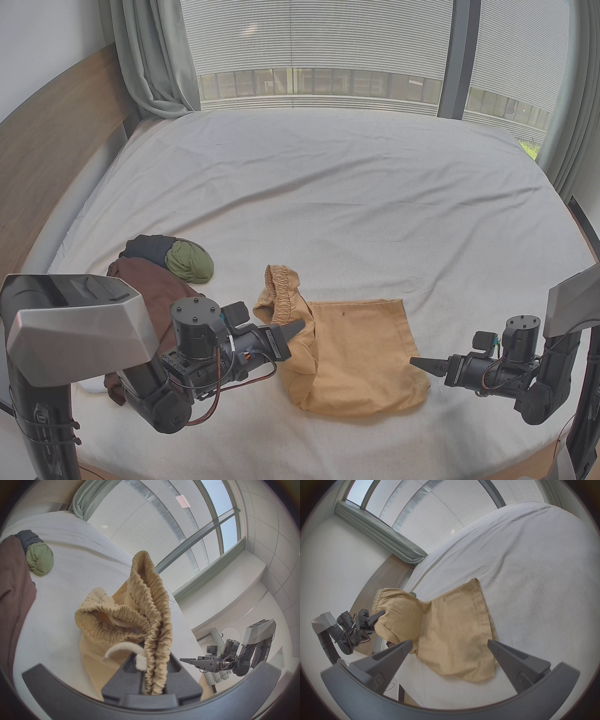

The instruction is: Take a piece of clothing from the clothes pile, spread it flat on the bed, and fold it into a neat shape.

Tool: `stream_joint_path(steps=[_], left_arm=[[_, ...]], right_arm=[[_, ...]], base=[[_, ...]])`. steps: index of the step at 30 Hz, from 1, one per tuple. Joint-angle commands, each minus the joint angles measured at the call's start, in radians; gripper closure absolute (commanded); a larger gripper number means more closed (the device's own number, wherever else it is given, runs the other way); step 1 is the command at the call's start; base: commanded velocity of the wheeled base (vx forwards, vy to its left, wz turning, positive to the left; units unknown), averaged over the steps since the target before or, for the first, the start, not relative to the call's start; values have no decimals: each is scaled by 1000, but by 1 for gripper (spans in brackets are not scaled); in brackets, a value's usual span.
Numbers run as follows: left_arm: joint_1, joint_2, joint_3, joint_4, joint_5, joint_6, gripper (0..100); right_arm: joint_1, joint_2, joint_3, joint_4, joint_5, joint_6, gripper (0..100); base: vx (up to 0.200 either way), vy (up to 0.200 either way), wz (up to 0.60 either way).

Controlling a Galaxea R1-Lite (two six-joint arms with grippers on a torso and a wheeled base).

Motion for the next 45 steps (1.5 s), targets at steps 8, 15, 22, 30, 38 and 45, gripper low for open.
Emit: stream_joint_path(steps=[8, 15, 22, 30, 38, 45], left_arm=[[-41, 18, -125, 110, -2, -1, 100], [-80, 21, -191, 193, 0, -1, 100], [-116, 36, -258, 275, 1, -1, 100], [-159, 50, -343, 383, 1, -1, 100], [-170, 81, -436, 466, 1, -1, 100], [-199, 107, -462, 486, 1, -1, 100]], right_arm=[[-40, -1, -37, -1, -1, 4, 0], [-57, -4, -45, -1, -1, 4, 0], [-69, -2, -58, -1, -1, 4, 0], [-78, 2, -61, 1, -1, 4, 0], [-110, 1, -83, 1, -3, 6, 0], [-118, 1, -89, 1, -3, 6, 0]], base=[[0, 0, 0], [0, 0, 0], [0, 0, 0], [0, 0, 0], [0, 0, 0], [0, 0, 0]])
